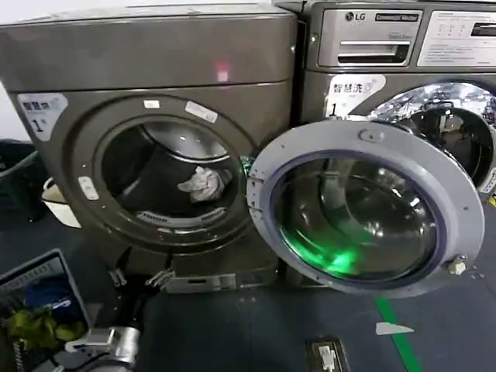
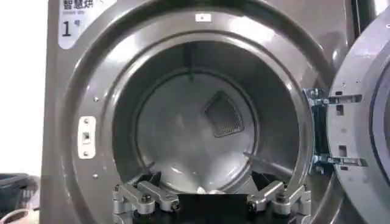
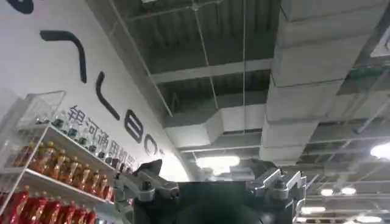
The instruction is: Grasp the clothes from the dryer.
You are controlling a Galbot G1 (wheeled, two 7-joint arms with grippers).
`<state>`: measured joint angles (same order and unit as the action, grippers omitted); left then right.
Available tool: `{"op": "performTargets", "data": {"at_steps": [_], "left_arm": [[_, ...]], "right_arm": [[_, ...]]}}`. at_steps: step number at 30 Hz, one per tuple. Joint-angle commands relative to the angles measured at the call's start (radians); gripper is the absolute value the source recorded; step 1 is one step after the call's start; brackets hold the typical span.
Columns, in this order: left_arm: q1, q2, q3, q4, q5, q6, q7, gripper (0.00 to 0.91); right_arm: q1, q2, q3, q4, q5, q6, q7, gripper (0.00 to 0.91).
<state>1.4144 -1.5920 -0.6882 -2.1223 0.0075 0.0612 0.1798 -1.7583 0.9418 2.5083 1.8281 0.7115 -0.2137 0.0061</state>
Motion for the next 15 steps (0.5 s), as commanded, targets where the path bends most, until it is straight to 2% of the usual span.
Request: {"op": "performTargets", "data": {"at_steps": [1,15], "left_arm": [[-0.002,0.001,0.004,0.002,0.002,0.001,0.000,0.907],[-0.011,0.008,0.006,0.008,-0.002,0.001,0.000,0.907]], "right_arm": [[0.000,0.001,0.000,-0.002,0.002,0.017,0.000,0.907],[-0.005,0.000,0.001,0.001,0.000,0.030,0.008,0.907]]}}
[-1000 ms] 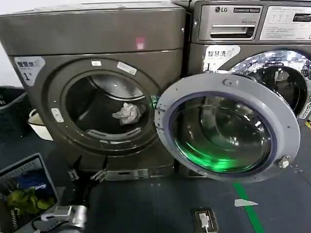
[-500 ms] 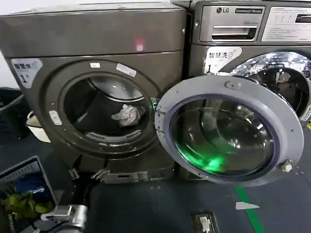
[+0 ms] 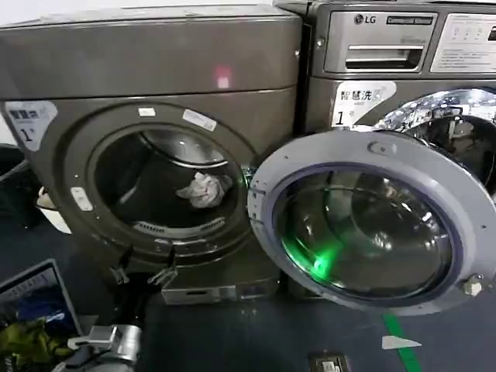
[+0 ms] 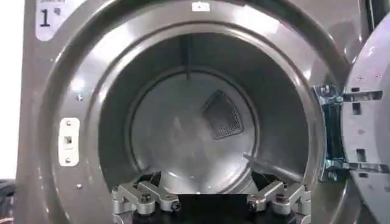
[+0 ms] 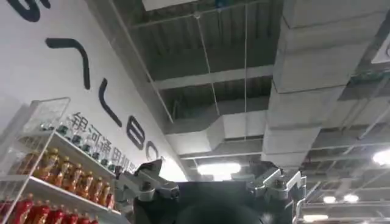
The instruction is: Grasp the clothes from the dryer.
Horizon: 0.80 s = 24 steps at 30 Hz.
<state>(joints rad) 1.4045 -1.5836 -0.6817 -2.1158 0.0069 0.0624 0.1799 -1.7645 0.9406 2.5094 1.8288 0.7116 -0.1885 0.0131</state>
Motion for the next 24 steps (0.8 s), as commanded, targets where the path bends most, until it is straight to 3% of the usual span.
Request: {"op": "performTargets", "data": {"at_steps": [1,24], "left_arm": [[-0.001,0.000,0.000,0.002,-0.001,0.000,0.000,0.907],[-0.001,-0.002,0.002,-0.006,-0.001,-0.001,0.001,0.907]], "right_arm": [[0.000,0.002,0.002,0.000,0.000,0.005,0.001,0.907],[-0.011,0.008,0.018,-0.003,0.002,0.010,-0.006,0.907]]}}
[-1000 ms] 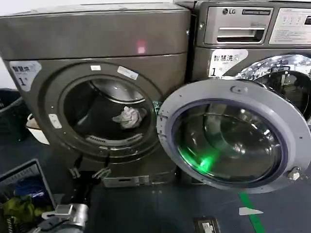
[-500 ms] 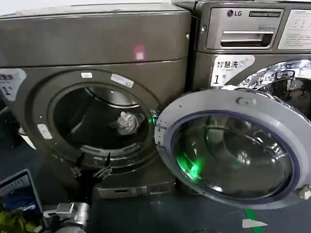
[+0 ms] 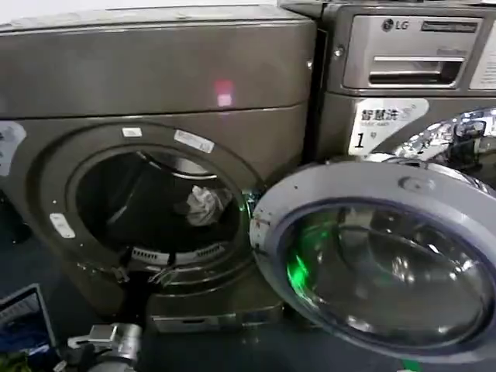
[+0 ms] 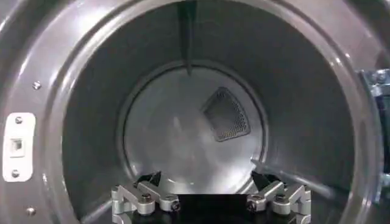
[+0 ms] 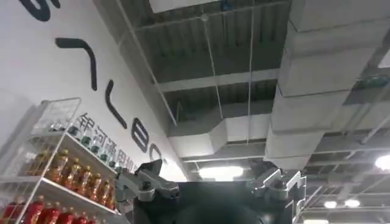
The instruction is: Grasp the clothes from the dryer.
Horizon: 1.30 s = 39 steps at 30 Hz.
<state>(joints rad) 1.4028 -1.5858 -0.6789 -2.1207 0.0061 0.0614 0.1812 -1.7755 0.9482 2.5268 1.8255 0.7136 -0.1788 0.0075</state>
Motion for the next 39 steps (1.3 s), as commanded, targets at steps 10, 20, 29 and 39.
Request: {"op": "performTargets", "data": {"at_steps": [10,20,29,39], "left_arm": [[-0.001,0.000,0.000,-0.003,0.000,0.001,0.001,0.907],[-0.008,0.004,0.000,0.000,-0.001,0.006,0.001,0.907],[-0.010,0.007,-0.001,0.004,-0.002,0.006,0.001,0.907],[-0.013,0.005,0.002,0.006,-0.002,0.007,0.002,0.907]], "right_arm": [[-0.001,-0.001,0.003,0.000,0.001,0.000,-0.001,0.907],[0.002,-0.002,-0.002,0.003,-0.001,0.001,-0.003,0.907],[0.003,0.000,-0.007,0.011,-0.002,0.001,-0.003,0.907],[-0.003,0.004,0.000,0.020,0.003,-0.013,0.015,0.907]]}}
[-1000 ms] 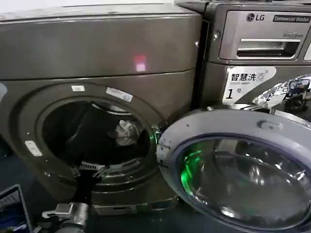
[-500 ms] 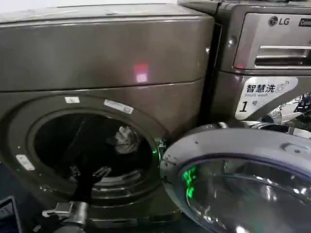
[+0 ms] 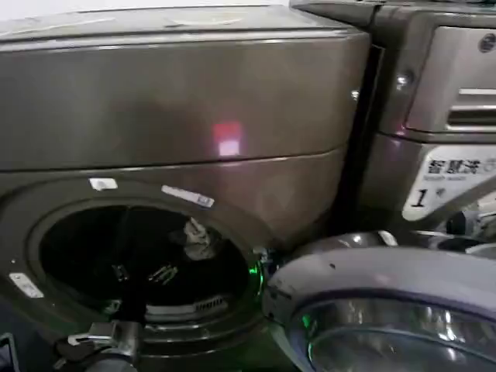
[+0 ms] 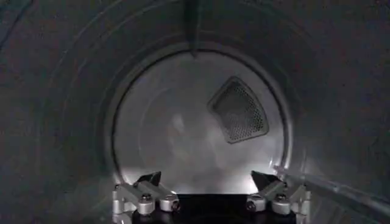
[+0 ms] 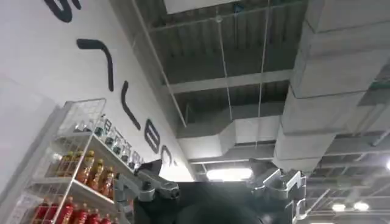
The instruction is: Grasp the clothes from the dryer.
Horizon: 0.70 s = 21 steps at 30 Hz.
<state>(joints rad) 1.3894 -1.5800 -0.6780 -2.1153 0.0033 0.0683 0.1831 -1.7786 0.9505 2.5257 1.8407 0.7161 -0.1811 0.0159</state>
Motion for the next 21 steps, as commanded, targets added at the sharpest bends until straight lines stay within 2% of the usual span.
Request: {"op": "performTargets", "data": {"at_steps": [1,6,10,14,21], "left_arm": [[0.000,0.000,0.001,0.002,0.001,-0.001,0.000,0.907],[-0.023,0.004,-0.001,0.021,-0.002,-0.004,-0.002,0.907],[-0.125,0.013,0.000,0.085,-0.008,0.006,-0.005,0.907],[-0.265,0.030,0.016,0.230,-0.016,0.002,-0.016,0.907],[-0.555,0.052,0.032,0.554,-0.003,-0.014,-0.030,0.907]], "right_arm": [[0.000,0.002,0.001,0.008,0.002,-0.014,0.007,0.907],[-0.003,0.000,0.005,0.010,0.007,-0.026,0.014,0.907],[-0.007,-0.001,0.010,0.016,0.000,-0.054,0.011,0.907],[-0.010,0.001,0.015,0.022,-0.035,-0.055,-0.019,0.907],[-0.014,0.007,0.017,0.042,-0.062,-0.090,-0.035,0.907]]}}
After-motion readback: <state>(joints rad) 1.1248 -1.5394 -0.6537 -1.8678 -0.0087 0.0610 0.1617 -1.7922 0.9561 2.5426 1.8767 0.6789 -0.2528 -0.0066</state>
